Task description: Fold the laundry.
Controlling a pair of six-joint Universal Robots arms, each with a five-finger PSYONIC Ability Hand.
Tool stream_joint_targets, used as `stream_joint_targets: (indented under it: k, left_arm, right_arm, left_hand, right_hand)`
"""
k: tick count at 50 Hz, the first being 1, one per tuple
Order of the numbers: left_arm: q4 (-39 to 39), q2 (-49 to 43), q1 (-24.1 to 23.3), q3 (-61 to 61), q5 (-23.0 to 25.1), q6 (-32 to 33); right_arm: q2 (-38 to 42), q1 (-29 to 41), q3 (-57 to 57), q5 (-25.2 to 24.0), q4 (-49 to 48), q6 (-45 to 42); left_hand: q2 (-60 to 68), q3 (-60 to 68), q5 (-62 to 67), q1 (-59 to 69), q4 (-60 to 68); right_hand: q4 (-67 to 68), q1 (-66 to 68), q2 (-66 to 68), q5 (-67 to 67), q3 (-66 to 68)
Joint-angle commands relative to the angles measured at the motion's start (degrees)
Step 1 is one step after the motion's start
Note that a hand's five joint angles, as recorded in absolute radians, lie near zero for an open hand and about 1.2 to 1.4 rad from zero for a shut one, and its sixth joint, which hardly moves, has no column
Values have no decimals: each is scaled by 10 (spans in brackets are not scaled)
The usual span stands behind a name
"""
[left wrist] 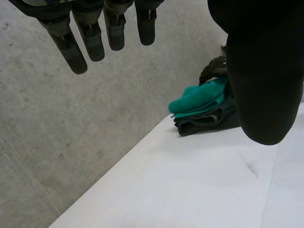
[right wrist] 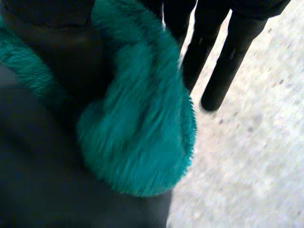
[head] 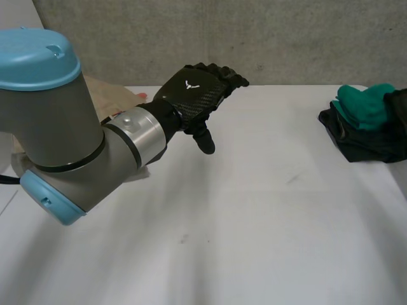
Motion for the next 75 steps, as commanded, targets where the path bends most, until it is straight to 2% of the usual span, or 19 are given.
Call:
stream_joint_targets:
  k: [1, 4, 9, 14, 20, 23, 24, 26, 31, 35, 43, 44, 48, 49, 50, 56, 63, 68, 75]
  left_arm:
    - [0, -3, -6, -5, 0, 0]
    - [0, -2, -7, -5, 0, 0]
    - [3, 4, -7, -3, 0, -1]
    - [15, 8, -3, 2, -2, -2]
    - [42, 27, 35, 13, -64, 1]
    - [62, 32, 95, 26, -137, 6]
    - [70, 25, 142, 38, -169, 11]
    - [73, 10, 175, 45, -171, 23]
    - [88, -92, 267, 86, -140, 133]
    - [100, -206, 313, 139, -81, 227]
    - [125, -369, 359, 272, -22, 266]
    - [125, -381, 359, 287, -17, 266]
    - [121, -416, 358, 325, 0, 265]
    - [122, -417, 356, 325, 0, 264]
    - [123, -417, 354, 325, -1, 263]
    - [127, -367, 324, 296, -18, 243]
    - [179, -140, 270, 129, -41, 139]
    - [215, 0, 190, 2, -40, 48]
    - [216, 19, 70, -81, -40, -15]
  right_arm:
    - [-67, -9, 64, -5, 31, -25]
    - [-111, -11, 76, 18, 56, -40]
    - [-220, -12, 74, 121, 152, -84]
    - [-285, 18, 82, 168, 172, -123]
    - [-357, 158, 152, 162, 160, -132]
    - [-386, 247, 228, 117, 141, -133]
    - [-390, 261, 242, 107, 139, -133]
    - [-402, 296, 283, 90, 142, -135]
    - [-412, 334, 380, 84, 154, -145]
    - [-410, 335, 423, 83, 155, -178]
    - [-407, 326, 481, 87, 156, -250]
    - [-407, 326, 487, 87, 156, -251]
    - [-408, 325, 509, 87, 155, -251]
    - [-408, 324, 515, 87, 155, -251]
    - [-408, 323, 518, 87, 155, -252]
    - [-418, 299, 530, 87, 156, -254]
    - [-453, 274, 530, 93, 164, -250]
    - [-489, 262, 526, 101, 180, -247]
    - [-523, 254, 526, 102, 190, -230]
  left_hand:
    - [-14, -18, -26, -8, -12]
    - [-14, -18, -26, -8, -12]
    - [-14, -18, -26, -8, -12]
    - [-14, -18, -26, -8, -12]
    - [-7, -11, -19, -1, -6]
    - [-7, -11, -19, -1, -6]
    - [-4, -8, -16, 2, -2]
    - [-4, -7, -16, 2, -2]
    - [0, -4, -12, 6, 1]
    - [0, -4, -12, 6, 1]
    - [70, 66, 58, 76, 71]
    - [105, 102, 93, 111, 107]
    - [468, 464, 456, 474, 469]
    - [656, 652, 643, 662, 657]
    - [684, 680, 672, 690, 685]
    - [684, 680, 672, 690, 685]
    - [684, 680, 672, 690, 685]
    - [684, 680, 672, 690, 685]
    - [684, 680, 672, 690, 685]
  right_hand:
    - [-380, -348, -368, -379, -375]
    - [-380, -348, -368, -379, -375]
    - [-380, -348, -368, -379, -375]
    - [-380, -348, -368, -379, -375]
    - [-380, -348, -368, -379, -375]
    - [-380, -348, -368, -379, -375]
    - [-380, -348, -368, -379, -375]
    - [-380, -348, -368, -379, -375]
    - [-380, -348, -368, -379, -375]
    - [-380, -348, -368, -379, -375]
    - [-380, -348, -368, -379, -375]
    - [-380, -348, -368, -379, -375]
    - [-380, -348, -368, -379, -375]
    - [-380, -348, -368, -379, -375]
    - [-380, -348, -368, -379, -375]
    - [-380, -348, -368, -379, -375]
    - [-380, -348, -368, -379, -375]
    - [-380, -348, -368, -379, -375]
    - [-380, -348, -368, -379, -375]
